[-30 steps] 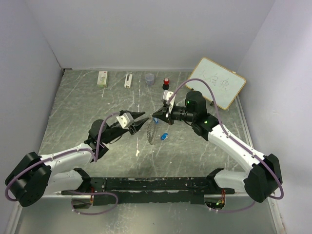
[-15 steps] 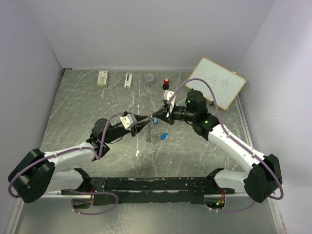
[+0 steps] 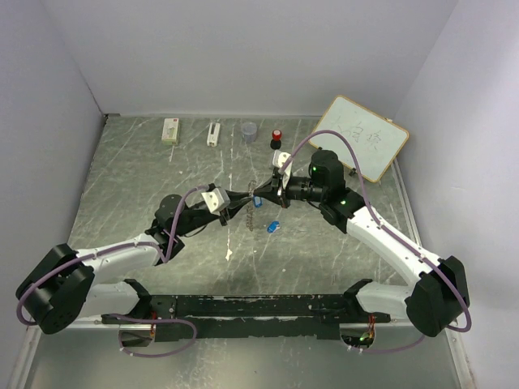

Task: Put the keys on the keyring

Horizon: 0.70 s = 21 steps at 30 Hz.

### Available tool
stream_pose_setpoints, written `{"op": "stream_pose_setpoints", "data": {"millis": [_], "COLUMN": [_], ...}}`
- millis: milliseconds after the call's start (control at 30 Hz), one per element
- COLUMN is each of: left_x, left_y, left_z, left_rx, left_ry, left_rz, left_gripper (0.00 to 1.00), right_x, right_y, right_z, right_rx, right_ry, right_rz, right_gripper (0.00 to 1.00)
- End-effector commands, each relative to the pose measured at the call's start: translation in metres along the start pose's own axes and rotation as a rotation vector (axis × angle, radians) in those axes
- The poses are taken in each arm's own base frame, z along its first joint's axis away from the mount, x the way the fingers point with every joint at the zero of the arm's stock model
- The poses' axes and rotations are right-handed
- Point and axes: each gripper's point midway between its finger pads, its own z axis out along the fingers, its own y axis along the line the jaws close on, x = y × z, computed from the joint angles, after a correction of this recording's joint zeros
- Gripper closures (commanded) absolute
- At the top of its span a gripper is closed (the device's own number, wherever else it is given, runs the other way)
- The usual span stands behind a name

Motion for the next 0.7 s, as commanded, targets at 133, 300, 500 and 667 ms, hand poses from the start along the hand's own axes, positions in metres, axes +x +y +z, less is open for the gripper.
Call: {"op": "stream_pose_setpoints", "data": {"millis": [133,300,500,667], "left_x": [-0.0166,-0.0181,-0.0199,-0.0213], "left_y": [-0.0038,-0.0044,-0.005,-0.0061], "left_z": [0.0094,0.0112,0.0135,0.0139], "left_rx": [0.042,0.049,0.056,0.063], "left_ry": [-0.053,-0.057,-0.065,-0.073], "left_rz": [0.016,0.017,0.015,0.014], "left_gripper": [0.76,0.79,0.82,0.81], "right_x": [-0.0259,-0.0253,-0.0243,-0.0244], "right_y": [-0.0026,-0.002,-0.0005,0.0001], "right_z": [-0.0028,-0.0023,-0.0009,0.0002], "right_rx": [-0.009,-0.015,-0.028,-0.038], "right_ry": [-0.06,-0.059,-0.059,-0.061], "right_rz": [-0.051,-0.048,-0.044,-0.043], "right_gripper": [1.0,1.0,1.0,1.0]}}
